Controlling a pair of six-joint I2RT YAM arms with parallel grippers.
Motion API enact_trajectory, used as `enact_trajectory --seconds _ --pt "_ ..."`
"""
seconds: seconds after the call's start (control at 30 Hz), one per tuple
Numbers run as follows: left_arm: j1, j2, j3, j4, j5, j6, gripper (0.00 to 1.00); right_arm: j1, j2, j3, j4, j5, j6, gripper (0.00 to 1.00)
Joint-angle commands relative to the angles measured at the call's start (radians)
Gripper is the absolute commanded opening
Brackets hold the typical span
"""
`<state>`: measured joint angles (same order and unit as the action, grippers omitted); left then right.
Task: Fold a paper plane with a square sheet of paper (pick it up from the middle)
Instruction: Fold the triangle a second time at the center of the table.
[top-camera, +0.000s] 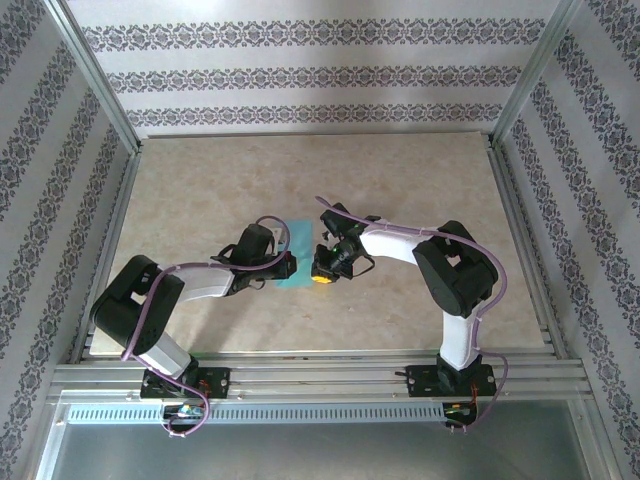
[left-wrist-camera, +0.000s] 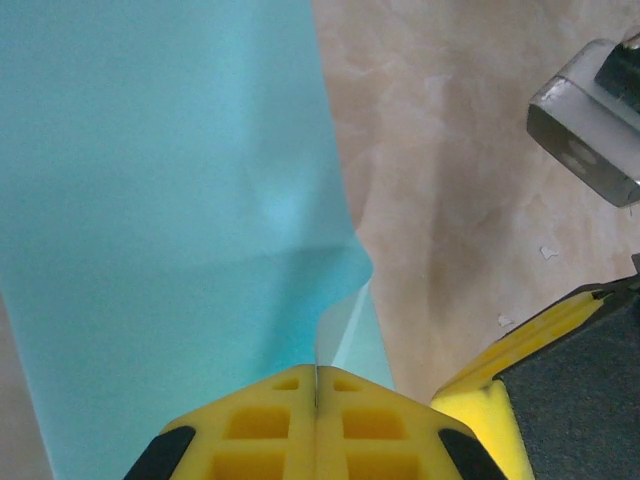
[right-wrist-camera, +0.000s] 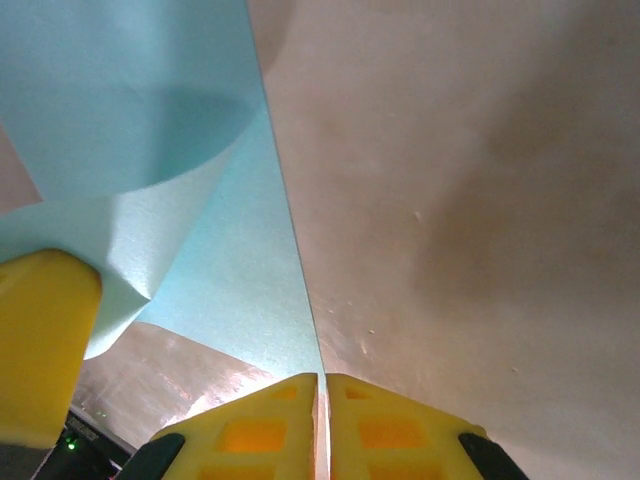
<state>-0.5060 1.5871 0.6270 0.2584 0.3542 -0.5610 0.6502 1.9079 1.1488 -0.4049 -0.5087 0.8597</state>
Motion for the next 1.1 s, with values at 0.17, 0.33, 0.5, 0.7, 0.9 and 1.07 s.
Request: enact_trajectory --seconds 0.17,0.33,0.5,0.7,0.9,1.07 --pt "0.01 -0.001 0.023 0.08 0.028 -0.133 0.03 -0.038 -0.163 -0.078 0.164 0.084 0.033 0.22" --pt "-0.022 0.039 0.08 0.131 0.043 -0.179 0.03 -0.108 -0.296 -0.164 0.186 0.186 0.031 0.28" --pt "-0.068 0.093 0.103 0.226 0.012 -0.263 0.03 -0.182 -0.397 -0.237 0.188 0.22 0.037 0.29" --pt "-0.11 0.109 0.085 0.339 -0.096 -0.358 0.03 -0.207 -0.434 -0.282 0.204 0.208 0.047 0.29" --pt "-0.112 0.031 -0.023 0.33 -0.212 -0.402 0.03 -0.16 -0.372 -0.267 0.23 0.158 0.062 0.28" --pt "-0.111 0.035 -0.08 0.344 -0.216 -0.419 0.03 -0.082 -0.237 -0.188 0.234 0.114 0.066 0.17"
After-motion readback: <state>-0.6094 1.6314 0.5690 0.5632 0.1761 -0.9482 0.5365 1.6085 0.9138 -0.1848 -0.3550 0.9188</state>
